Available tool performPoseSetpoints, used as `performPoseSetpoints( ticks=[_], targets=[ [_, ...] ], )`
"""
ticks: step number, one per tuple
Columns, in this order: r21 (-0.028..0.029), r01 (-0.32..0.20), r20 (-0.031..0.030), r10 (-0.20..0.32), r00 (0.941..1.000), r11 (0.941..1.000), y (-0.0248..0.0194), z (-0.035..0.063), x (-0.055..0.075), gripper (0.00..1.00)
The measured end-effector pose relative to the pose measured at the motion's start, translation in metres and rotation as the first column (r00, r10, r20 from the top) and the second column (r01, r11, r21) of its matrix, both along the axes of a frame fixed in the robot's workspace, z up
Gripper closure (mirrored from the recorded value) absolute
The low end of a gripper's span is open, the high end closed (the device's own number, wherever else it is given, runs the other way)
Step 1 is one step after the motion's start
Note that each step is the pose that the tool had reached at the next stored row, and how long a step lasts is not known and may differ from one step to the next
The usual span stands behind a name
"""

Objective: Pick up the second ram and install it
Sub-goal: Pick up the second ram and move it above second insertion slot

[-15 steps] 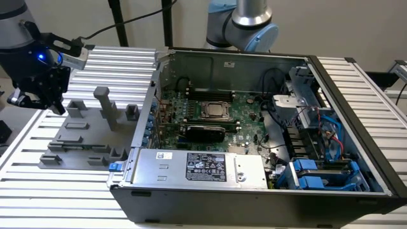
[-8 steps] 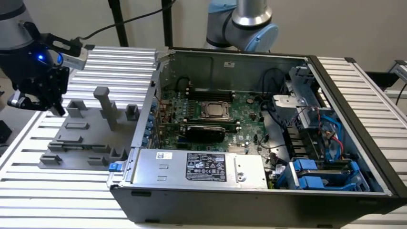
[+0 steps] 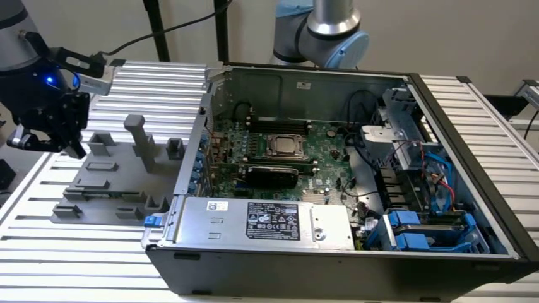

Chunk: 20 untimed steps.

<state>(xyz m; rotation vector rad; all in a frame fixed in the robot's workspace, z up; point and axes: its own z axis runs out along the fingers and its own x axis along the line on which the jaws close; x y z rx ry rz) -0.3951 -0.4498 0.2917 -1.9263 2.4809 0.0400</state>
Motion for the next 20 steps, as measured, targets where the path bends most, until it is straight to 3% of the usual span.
performPoseSetpoints(
  ticks=[5,12,20],
  targets=[
    [-0.0003,-0.027,0.0062,0.027,0.9996,0.9996,-0.0025,-0.0045,0.000,0.89],
    [-0.0077,-0.092,0.0057,0.092,0.9957,0.9957,-0.0026,-0.0145,0.004,0.89],
    [-0.0098,-0.141,0.0058,0.141,0.9900,0.9899,-0.0026,-0.0256,0.010,0.88]
  ],
)
